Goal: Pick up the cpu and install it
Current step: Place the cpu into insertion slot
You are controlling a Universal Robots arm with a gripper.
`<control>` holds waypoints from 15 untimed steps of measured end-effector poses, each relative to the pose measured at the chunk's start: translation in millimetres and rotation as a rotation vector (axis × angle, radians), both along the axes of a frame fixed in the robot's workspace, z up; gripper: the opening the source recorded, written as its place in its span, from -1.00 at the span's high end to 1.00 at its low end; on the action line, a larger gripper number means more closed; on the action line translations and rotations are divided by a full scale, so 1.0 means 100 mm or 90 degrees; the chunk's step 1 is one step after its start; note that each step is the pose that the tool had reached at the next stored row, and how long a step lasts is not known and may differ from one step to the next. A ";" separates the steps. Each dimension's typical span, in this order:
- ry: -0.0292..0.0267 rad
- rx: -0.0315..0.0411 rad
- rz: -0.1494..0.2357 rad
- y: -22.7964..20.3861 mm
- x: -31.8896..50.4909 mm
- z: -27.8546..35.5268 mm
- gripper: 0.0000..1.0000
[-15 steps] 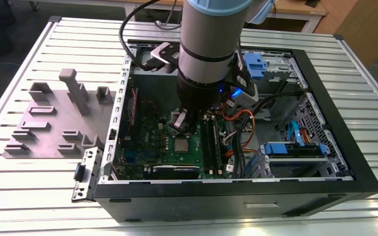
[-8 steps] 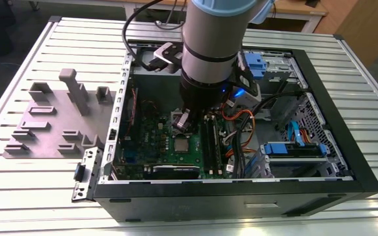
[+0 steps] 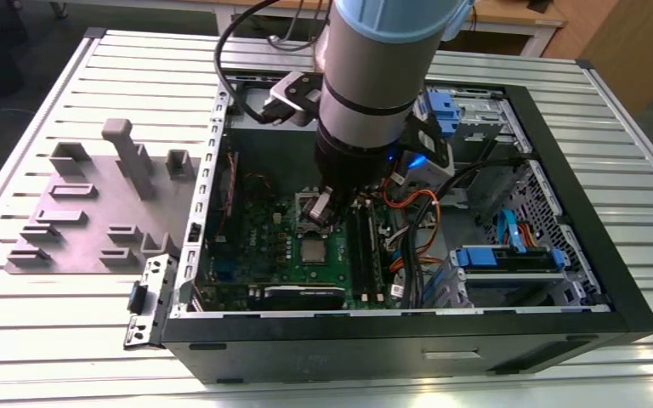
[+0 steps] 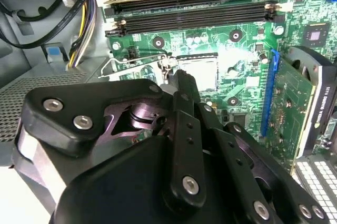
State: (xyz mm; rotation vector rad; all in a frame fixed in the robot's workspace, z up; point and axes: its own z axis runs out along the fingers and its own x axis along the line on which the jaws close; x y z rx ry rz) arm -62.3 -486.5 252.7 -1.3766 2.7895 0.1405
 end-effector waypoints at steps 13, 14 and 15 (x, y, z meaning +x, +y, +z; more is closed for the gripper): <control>0.0004 -0.0002 0.045 -0.001 0.031 -0.049 0.79; 0.0004 -0.0001 0.047 -0.001 0.035 -0.050 0.79; 0.0004 0.0001 0.047 -0.001 0.043 -0.052 0.79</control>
